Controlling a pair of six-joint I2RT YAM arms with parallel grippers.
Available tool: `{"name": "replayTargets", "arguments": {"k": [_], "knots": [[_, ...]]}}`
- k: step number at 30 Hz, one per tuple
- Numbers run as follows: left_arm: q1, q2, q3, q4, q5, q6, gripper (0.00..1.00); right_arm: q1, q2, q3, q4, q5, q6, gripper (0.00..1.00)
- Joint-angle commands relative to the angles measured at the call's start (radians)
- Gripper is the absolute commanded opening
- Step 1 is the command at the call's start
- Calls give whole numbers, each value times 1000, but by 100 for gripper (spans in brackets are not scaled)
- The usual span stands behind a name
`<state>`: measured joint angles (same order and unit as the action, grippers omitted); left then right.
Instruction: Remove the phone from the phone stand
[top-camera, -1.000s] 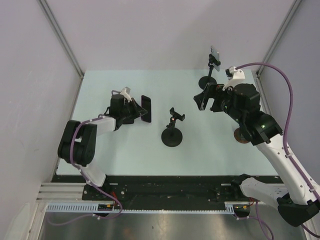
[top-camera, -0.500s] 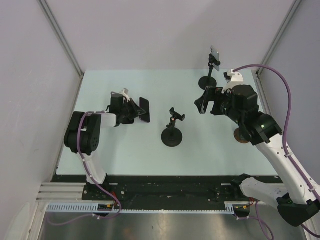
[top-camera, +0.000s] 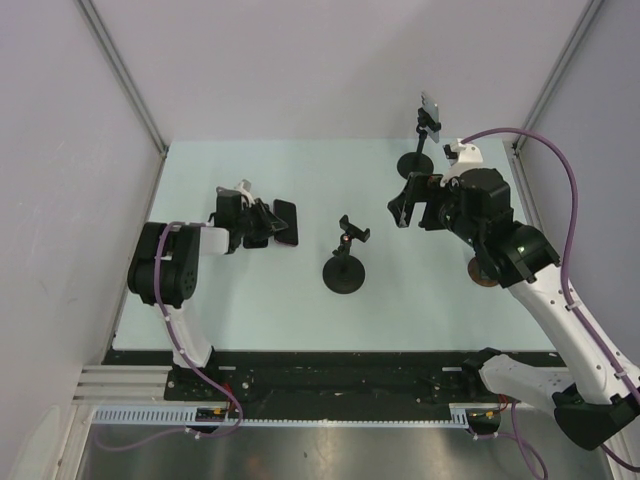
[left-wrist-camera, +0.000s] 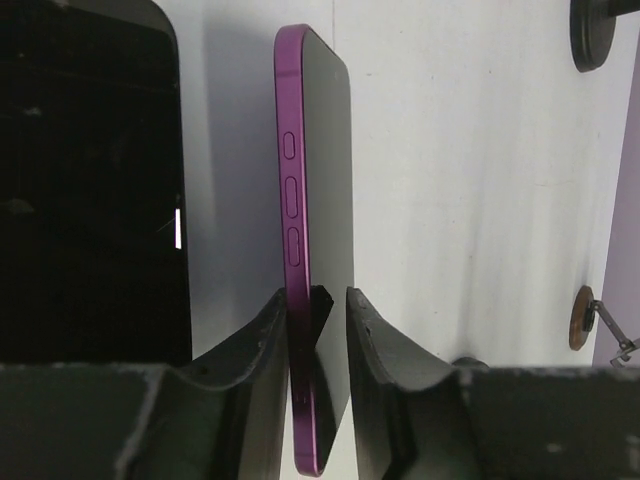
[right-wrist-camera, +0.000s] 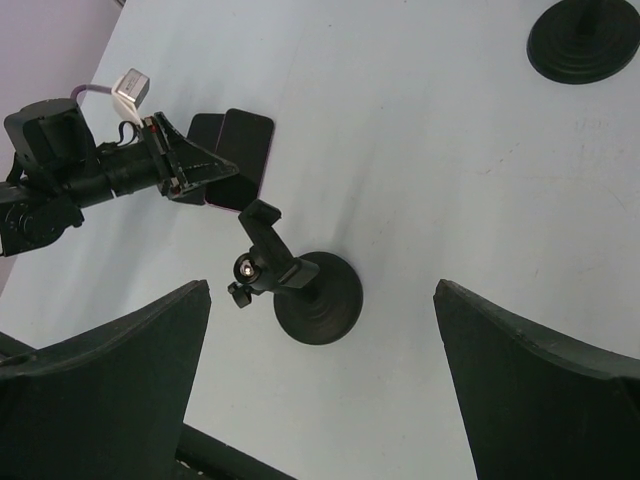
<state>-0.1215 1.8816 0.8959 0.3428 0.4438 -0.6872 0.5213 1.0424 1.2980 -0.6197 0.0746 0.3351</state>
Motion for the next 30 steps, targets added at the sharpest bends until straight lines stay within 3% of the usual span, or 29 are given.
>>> {"name": "replayTargets", "arguments": {"k": [1,12,18,22,30], "knots": [[11,-38,3,-2,-10,23,36,-4,7,3,26,10,-22,100],[19,-131,34,-119,-88,87,51,-4,11,3,29,20,-28,100],[8,-209,69,-221,-142,132,68,-6,25,1,43,19,-31,100],[-43,-226,110,-268,-136,161,80,-7,41,1,58,11,-33,100],[-201,-118,230,-271,-120,153,91,-7,65,3,61,-6,-39,99]]}}
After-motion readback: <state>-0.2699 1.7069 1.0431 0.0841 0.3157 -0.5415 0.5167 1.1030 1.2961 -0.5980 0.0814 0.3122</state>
